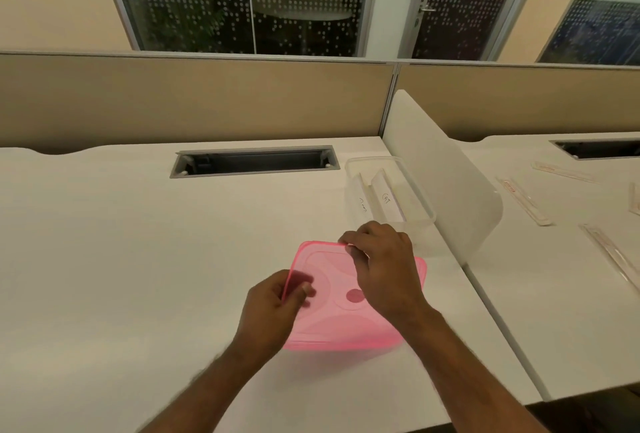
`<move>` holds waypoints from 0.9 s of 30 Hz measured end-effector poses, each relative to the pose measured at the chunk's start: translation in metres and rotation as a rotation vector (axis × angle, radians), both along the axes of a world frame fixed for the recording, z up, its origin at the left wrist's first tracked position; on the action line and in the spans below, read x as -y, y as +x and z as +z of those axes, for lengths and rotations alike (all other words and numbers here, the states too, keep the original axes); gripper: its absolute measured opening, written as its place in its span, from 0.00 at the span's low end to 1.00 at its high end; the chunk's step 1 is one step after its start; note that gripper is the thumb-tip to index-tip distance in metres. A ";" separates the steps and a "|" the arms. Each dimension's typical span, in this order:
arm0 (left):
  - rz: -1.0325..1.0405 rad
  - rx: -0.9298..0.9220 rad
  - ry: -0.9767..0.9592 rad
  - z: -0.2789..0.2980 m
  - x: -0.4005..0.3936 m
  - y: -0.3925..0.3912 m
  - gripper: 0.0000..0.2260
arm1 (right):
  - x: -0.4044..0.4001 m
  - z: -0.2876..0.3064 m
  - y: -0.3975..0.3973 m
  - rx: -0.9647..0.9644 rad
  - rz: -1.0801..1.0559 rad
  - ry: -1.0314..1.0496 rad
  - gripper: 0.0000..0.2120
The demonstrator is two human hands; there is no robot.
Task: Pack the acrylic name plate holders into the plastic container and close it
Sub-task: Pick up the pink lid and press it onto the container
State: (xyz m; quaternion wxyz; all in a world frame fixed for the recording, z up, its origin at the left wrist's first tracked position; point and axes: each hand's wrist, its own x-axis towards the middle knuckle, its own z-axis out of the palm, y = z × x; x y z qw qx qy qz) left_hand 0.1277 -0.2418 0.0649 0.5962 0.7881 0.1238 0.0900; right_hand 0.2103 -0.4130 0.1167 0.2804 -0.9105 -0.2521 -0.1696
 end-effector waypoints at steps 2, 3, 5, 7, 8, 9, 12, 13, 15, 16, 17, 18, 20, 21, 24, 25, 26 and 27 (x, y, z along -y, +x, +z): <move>0.052 0.027 -0.062 0.005 -0.006 -0.005 0.08 | -0.004 0.002 -0.008 -0.015 0.006 0.042 0.09; 0.077 0.050 -0.081 0.007 -0.011 -0.008 0.08 | -0.004 0.004 -0.012 -0.027 0.004 0.071 0.08; 0.120 0.099 -0.114 0.012 -0.020 -0.014 0.08 | -0.003 0.005 -0.020 -0.052 -0.010 0.132 0.10; 0.156 0.148 -0.140 0.017 -0.030 -0.019 0.08 | 0.001 0.004 -0.025 -0.087 -0.035 0.215 0.13; 0.173 0.171 -0.146 0.019 -0.035 -0.021 0.08 | 0.003 0.004 -0.028 -0.122 -0.054 0.283 0.14; 0.186 0.194 -0.136 0.021 -0.039 -0.023 0.09 | 0.005 0.004 -0.030 -0.162 -0.081 0.367 0.15; 0.195 0.266 -0.042 0.029 -0.051 -0.029 0.11 | 0.011 0.002 -0.038 -0.307 -0.202 0.666 0.15; 0.189 0.291 -0.013 0.031 -0.054 -0.030 0.11 | 0.013 0.001 -0.038 -0.371 -0.248 0.769 0.13; 0.171 0.343 0.033 0.035 -0.059 -0.034 0.09 | 0.019 0.001 -0.037 -0.525 -0.324 0.933 0.11; 0.160 0.369 0.062 0.037 -0.062 -0.036 0.09 | 0.022 0.000 -0.036 -0.626 -0.335 1.000 0.14; 0.143 0.396 0.098 0.038 -0.064 -0.037 0.09 | 0.025 0.000 -0.034 -0.737 -0.325 1.066 0.19; 0.114 0.429 0.138 0.040 -0.066 -0.037 0.10 | 0.028 -0.001 -0.033 -0.846 -0.303 1.127 0.24; 0.021 0.530 0.247 0.044 -0.069 -0.038 0.11 | 0.033 -0.005 -0.028 -1.036 -0.265 1.199 0.31; -0.021 0.585 0.317 0.046 -0.069 -0.037 0.13 | 0.034 -0.007 -0.026 -1.108 -0.251 1.207 0.32; -0.105 0.724 0.525 0.047 -0.073 -0.033 0.15 | 0.035 -0.010 -0.017 -1.234 -0.126 1.214 0.28; -0.123 0.749 0.566 0.046 -0.074 -0.030 0.14 | 0.034 -0.009 -0.015 -1.247 -0.071 1.239 0.25; -0.133 0.766 0.596 0.046 -0.075 -0.028 0.12 | 0.035 -0.008 -0.013 -1.234 -0.036 1.259 0.23; -0.131 0.770 0.623 0.046 -0.076 -0.025 0.12 | 0.035 -0.008 -0.010 -1.211 -0.024 1.257 0.22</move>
